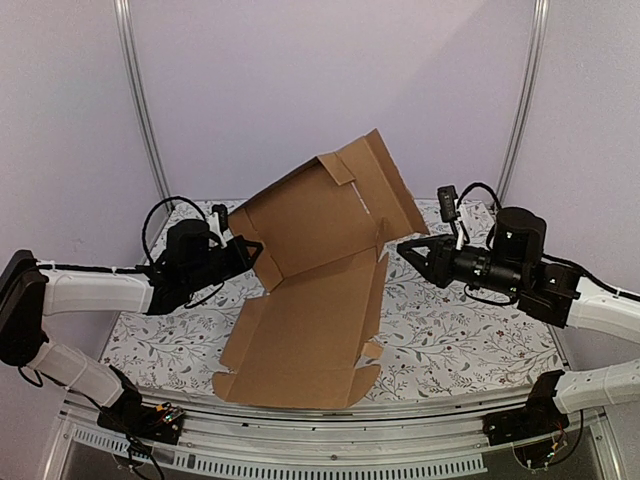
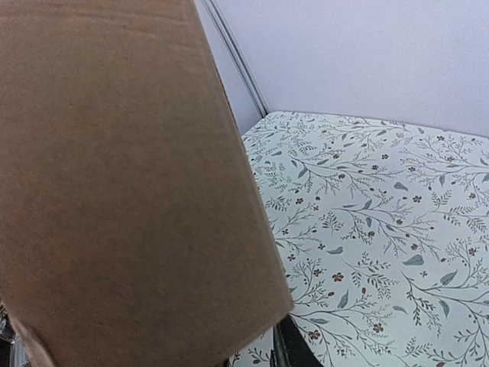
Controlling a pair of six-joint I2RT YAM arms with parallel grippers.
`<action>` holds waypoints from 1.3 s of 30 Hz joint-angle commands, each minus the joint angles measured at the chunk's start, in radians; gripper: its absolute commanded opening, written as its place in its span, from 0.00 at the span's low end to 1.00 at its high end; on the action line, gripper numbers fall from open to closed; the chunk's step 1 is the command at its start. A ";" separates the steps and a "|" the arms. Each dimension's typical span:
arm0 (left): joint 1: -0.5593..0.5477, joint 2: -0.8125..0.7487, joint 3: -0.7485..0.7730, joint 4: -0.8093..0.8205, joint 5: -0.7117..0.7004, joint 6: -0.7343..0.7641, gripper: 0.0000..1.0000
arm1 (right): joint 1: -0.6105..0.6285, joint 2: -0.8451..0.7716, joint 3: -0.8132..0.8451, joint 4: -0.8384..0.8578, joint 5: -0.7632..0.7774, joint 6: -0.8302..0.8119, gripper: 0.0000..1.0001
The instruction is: Fold the paper box
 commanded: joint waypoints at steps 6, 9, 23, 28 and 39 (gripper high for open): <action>0.001 -0.022 -0.004 0.036 -0.063 0.097 0.00 | 0.005 -0.086 -0.060 -0.223 0.072 -0.036 0.27; 0.002 -0.021 -0.006 0.032 -0.084 0.132 0.00 | 0.005 -0.097 -0.060 -0.322 0.108 -0.074 0.28; 0.001 0.008 -0.030 0.011 -0.238 0.196 0.00 | 0.005 -0.173 -0.065 -0.393 -0.072 -0.037 0.27; 0.001 0.018 -0.033 -0.001 -0.256 0.165 0.00 | 0.006 -0.160 -0.089 -0.296 -0.098 0.055 0.45; 0.001 0.019 -0.040 -0.010 -0.287 0.137 0.00 | 0.044 0.021 0.003 -0.190 -0.063 0.291 0.53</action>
